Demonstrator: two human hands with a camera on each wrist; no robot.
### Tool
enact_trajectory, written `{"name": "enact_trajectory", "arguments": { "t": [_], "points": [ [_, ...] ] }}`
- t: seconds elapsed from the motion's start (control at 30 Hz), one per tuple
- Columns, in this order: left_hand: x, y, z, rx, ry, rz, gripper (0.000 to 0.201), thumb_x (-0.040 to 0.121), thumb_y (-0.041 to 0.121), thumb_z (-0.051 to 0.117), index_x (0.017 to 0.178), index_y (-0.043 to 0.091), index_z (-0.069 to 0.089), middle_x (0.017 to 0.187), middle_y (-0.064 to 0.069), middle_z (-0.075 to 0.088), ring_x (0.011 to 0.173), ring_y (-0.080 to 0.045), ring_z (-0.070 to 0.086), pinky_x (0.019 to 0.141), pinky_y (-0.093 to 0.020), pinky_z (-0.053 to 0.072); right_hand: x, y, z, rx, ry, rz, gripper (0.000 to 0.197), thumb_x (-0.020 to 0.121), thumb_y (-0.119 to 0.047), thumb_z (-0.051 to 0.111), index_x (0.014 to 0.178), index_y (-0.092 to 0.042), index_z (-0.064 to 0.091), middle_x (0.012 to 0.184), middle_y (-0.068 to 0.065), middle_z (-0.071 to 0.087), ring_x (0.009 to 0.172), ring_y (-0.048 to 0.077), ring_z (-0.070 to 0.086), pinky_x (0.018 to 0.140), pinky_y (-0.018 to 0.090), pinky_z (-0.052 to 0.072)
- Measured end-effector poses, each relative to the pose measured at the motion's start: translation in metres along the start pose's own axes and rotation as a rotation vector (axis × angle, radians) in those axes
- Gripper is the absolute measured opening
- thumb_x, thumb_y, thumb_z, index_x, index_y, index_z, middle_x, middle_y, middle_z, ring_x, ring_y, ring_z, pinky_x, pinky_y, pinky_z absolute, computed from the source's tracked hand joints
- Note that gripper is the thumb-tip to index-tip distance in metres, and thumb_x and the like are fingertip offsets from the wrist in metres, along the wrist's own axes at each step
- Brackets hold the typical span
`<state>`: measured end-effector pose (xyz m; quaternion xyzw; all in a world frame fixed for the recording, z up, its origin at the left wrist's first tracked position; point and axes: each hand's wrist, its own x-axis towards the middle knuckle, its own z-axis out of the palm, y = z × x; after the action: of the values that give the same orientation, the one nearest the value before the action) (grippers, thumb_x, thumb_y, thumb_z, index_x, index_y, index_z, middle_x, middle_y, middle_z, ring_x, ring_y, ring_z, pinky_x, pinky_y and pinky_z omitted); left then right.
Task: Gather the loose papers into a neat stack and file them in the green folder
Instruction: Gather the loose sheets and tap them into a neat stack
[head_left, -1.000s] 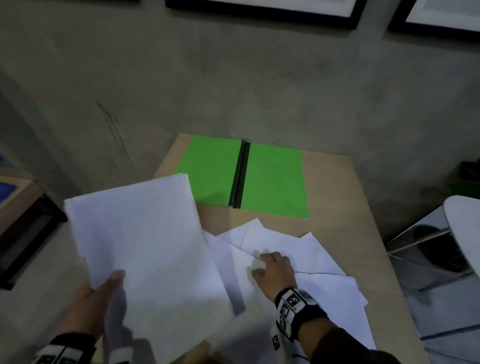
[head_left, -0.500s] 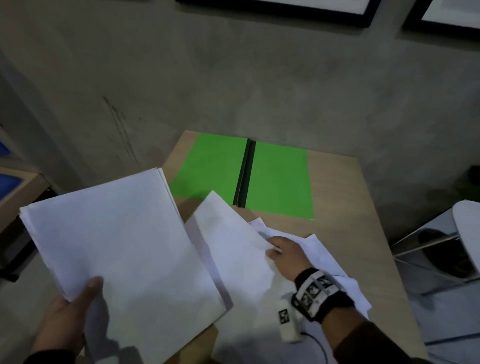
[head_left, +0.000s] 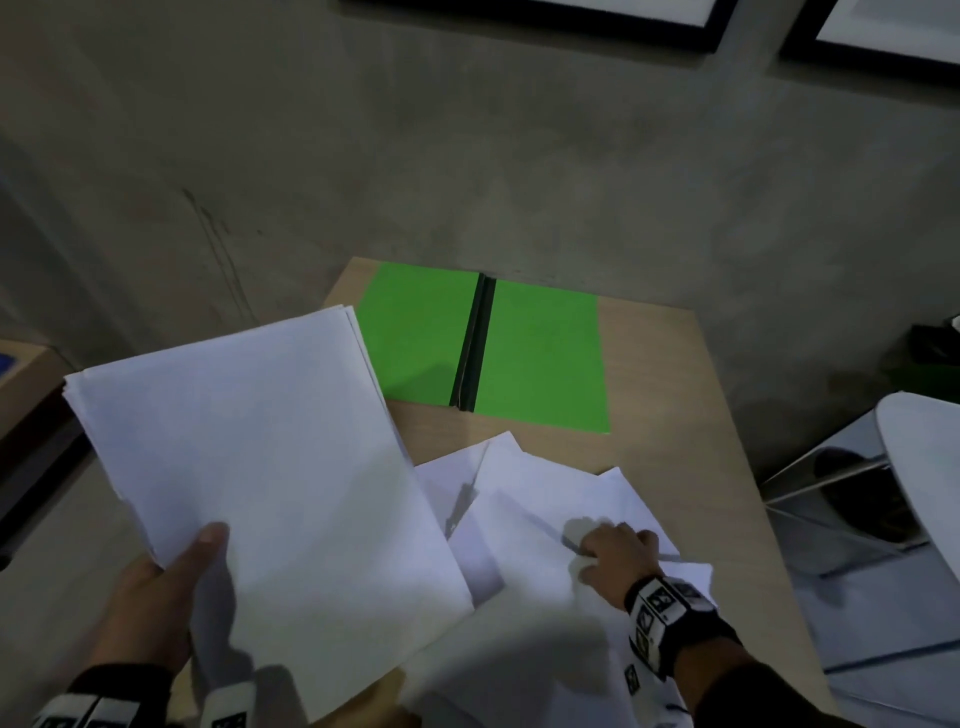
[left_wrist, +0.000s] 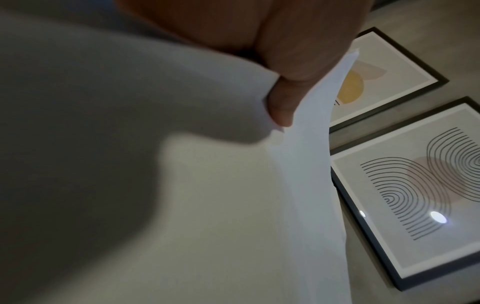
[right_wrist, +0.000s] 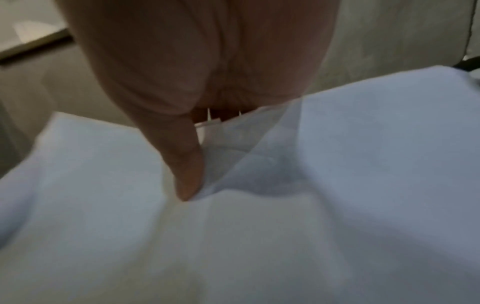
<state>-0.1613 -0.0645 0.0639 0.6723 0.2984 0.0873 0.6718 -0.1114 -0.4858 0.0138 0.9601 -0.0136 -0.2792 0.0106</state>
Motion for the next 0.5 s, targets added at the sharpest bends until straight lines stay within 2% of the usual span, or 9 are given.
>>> {"name": "enact_trajectory", "arguments": {
  "t": [0.07, 0.1, 0.13, 0.17, 0.2, 0.27, 0.33, 0.43, 0.5],
  "points": [
    [0.002, -0.001, 0.002, 0.018, 0.007, 0.011, 0.029, 0.091, 0.014, 0.055, 0.117, 0.003, 0.054, 0.115, -0.015, 0.056, 0.105, -0.024, 0.050, 0.090, -0.036, 0.033, -0.004, 0.007, -0.021, 0.118, 0.036, -0.029, 0.014, 0.085, -0.032, 0.055, 0.095, -0.025, 0.061, 0.108, 0.004, 0.057, 0.115, 0.026, 0.051, 0.087, 0.033, 0.032],
    [0.003, -0.002, 0.002, 0.025, 0.008, 0.002, 0.028, 0.090, 0.016, 0.056, 0.116, 0.005, 0.055, 0.117, -0.018, 0.057, 0.106, -0.024, 0.051, 0.091, -0.036, 0.033, -0.009, 0.011, -0.035, 0.216, 0.049, -0.046, 0.006, 0.085, -0.029, 0.058, 0.081, -0.025, 0.057, 0.098, 0.004, 0.055, 0.109, 0.026, 0.055, 0.078, 0.029, 0.032],
    [0.003, -0.001, 0.002, 0.025, 0.009, 0.006, 0.029, 0.090, 0.017, 0.056, 0.117, 0.004, 0.055, 0.118, -0.018, 0.057, 0.106, -0.023, 0.051, 0.091, -0.035, 0.033, -0.011, 0.019, -0.047, 0.320, 0.092, -0.040, 0.014, 0.084, -0.025, 0.061, 0.072, -0.024, 0.054, 0.091, 0.005, 0.054, 0.102, 0.026, 0.058, 0.069, 0.028, 0.030],
    [0.003, -0.001, 0.001, 0.019, 0.001, -0.004, 0.033, 0.091, 0.017, 0.055, 0.120, 0.001, 0.054, 0.118, -0.017, 0.055, 0.107, -0.023, 0.050, 0.092, -0.035, 0.032, -0.015, 0.027, -0.060, 0.449, 0.137, -0.017, 0.012, 0.083, -0.022, 0.064, 0.073, -0.020, 0.058, 0.089, 0.007, 0.057, 0.096, 0.026, 0.060, 0.066, 0.028, 0.030],
    [0.002, 0.001, 0.001, 0.013, -0.004, -0.006, 0.037, 0.091, 0.017, 0.054, 0.123, -0.004, 0.051, 0.115, -0.015, 0.054, 0.106, -0.023, 0.049, 0.091, -0.036, 0.033, -0.018, 0.034, -0.071, 0.579, 0.178, 0.009, 0.009, 0.082, -0.020, 0.066, 0.084, -0.011, 0.065, 0.092, 0.011, 0.061, 0.093, 0.027, 0.060, 0.067, 0.028, 0.036],
    [0.000, 0.006, 0.003, -0.012, -0.033, -0.044, 0.042, 0.092, 0.019, 0.054, 0.123, -0.008, 0.048, 0.109, -0.017, 0.052, 0.104, -0.024, 0.049, 0.090, -0.039, 0.037, -0.018, 0.048, -0.083, 0.811, 0.240, 0.079, 0.032, 0.083, -0.020, 0.067, 0.106, 0.001, 0.063, 0.100, 0.016, 0.064, 0.092, 0.029, 0.061, 0.077, 0.031, 0.045],
    [-0.002, 0.007, 0.004, -0.013, -0.031, -0.038, 0.043, 0.092, 0.021, 0.054, 0.122, -0.009, 0.047, 0.106, -0.019, 0.051, 0.102, -0.025, 0.049, 0.088, -0.041, 0.038, -0.016, 0.052, -0.079, 0.974, 0.281, 0.147, 0.029, 0.084, -0.019, 0.067, 0.103, 0.002, 0.062, 0.097, 0.019, 0.065, 0.088, 0.031, 0.062, 0.077, 0.033, 0.050],
    [-0.002, 0.005, 0.004, -0.027, -0.023, -0.031, 0.043, 0.092, 0.021, 0.055, 0.124, -0.006, 0.048, 0.108, -0.019, 0.052, 0.103, -0.025, 0.050, 0.089, -0.041, 0.039, -0.011, 0.042, -0.056, 1.143, 0.305, 0.227, 0.022, 0.084, -0.014, 0.065, 0.100, 0.001, 0.063, 0.100, 0.017, 0.066, 0.095, 0.033, 0.063, 0.085, 0.042, 0.051],
    [-0.003, 0.005, 0.007, -0.028, -0.012, -0.007, 0.039, 0.092, 0.017, 0.053, 0.127, -0.001, 0.048, 0.112, -0.014, 0.052, 0.100, -0.021, 0.053, 0.089, -0.032, 0.040, -0.012, 0.030, -0.032, 1.137, 0.250, 0.279, 0.022, 0.086, -0.009, 0.061, 0.106, 0.000, 0.061, 0.106, 0.016, 0.064, 0.097, 0.031, 0.059, 0.085, 0.041, 0.048]
  ]
}}
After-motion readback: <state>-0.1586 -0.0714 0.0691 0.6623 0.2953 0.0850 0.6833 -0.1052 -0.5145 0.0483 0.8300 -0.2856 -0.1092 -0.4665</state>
